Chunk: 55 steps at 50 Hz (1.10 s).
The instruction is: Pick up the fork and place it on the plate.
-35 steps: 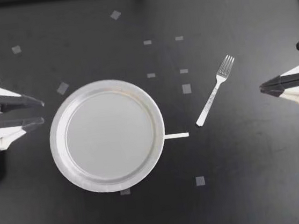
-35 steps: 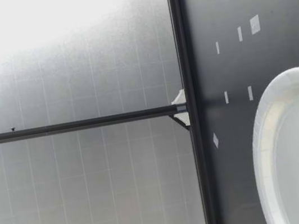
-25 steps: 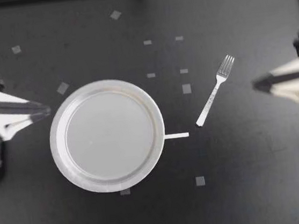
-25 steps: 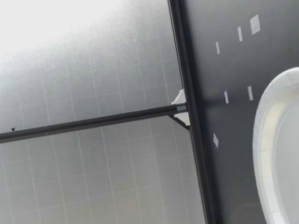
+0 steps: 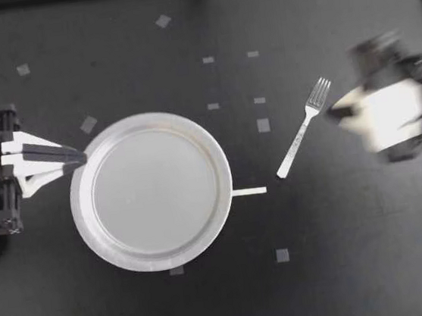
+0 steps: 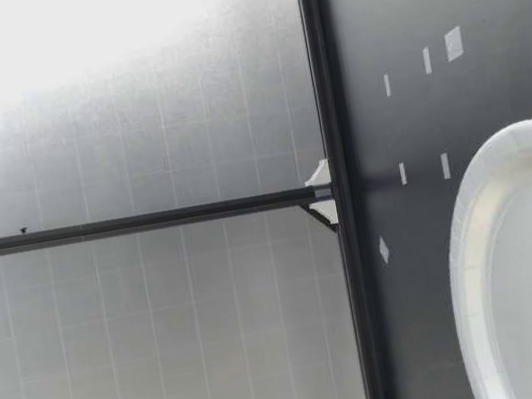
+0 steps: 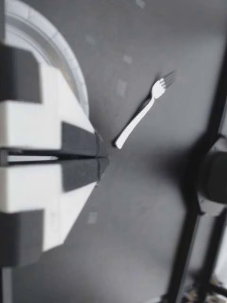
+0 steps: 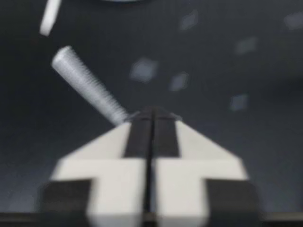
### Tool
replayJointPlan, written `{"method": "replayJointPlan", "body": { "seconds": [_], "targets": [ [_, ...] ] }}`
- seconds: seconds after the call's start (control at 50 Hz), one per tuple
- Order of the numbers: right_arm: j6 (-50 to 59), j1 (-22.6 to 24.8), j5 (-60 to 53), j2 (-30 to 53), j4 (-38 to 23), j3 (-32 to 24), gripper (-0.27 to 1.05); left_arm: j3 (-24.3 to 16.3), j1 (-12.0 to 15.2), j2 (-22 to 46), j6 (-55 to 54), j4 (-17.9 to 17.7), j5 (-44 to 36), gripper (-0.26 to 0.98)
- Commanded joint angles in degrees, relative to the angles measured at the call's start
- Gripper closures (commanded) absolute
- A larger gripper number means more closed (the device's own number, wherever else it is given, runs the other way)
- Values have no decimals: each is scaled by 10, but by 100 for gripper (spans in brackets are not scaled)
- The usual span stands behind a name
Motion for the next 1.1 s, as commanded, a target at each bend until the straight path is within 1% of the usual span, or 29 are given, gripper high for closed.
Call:
{"method": "replayJointPlan", "body": {
  "seconds": [0.0,0.04,0.08,0.2,0.3,0.34,0.42,0.5,0.58,0.64,0.7,0.84,0.96,1.08],
  "targets": [
    [-18,-1,-10,147,10,-44,25,-5,0,8,-17,-1,-12,81],
    [-21,-1,-9,172,10,-54,18,-5,-2,13,-25,-1,-11,81],
    [-26,-1,-7,193,10,-65,16,-5,-3,18,-31,-1,-10,81],
    [-47,-6,-9,209,10,-73,22,-7,-16,37,-32,1,-9,81],
    [-65,-25,2,213,8,-65,24,-11,-27,53,-29,4,-15,81],
    [-76,-40,7,214,7,-62,24,-13,-32,59,-29,4,-18,80],
    [-95,-61,11,215,7,-60,24,-18,-47,71,-29,5,-24,78],
    [-117,-76,10,221,4,-62,24,-19,-68,82,-29,6,-36,76],
    [-136,-95,6,237,4,-69,25,-25,-93,91,-29,6,-65,73],
    [-138,-97,6,250,4,-73,25,-26,-105,99,-30,7,-83,73],
    [-139,-96,4,267,9,-79,25,-27,-110,108,-33,7,-91,73],
    [-145,-90,-9,290,20,-84,25,-35,-110,144,-35,7,-105,73],
    [-149,-76,-10,290,23,-87,25,-46,-110,166,-32,8,-105,73],
    [-150,-76,-9,289,31,-88,26,-45,-110,171,-31,7,-108,73]
  ]
}}
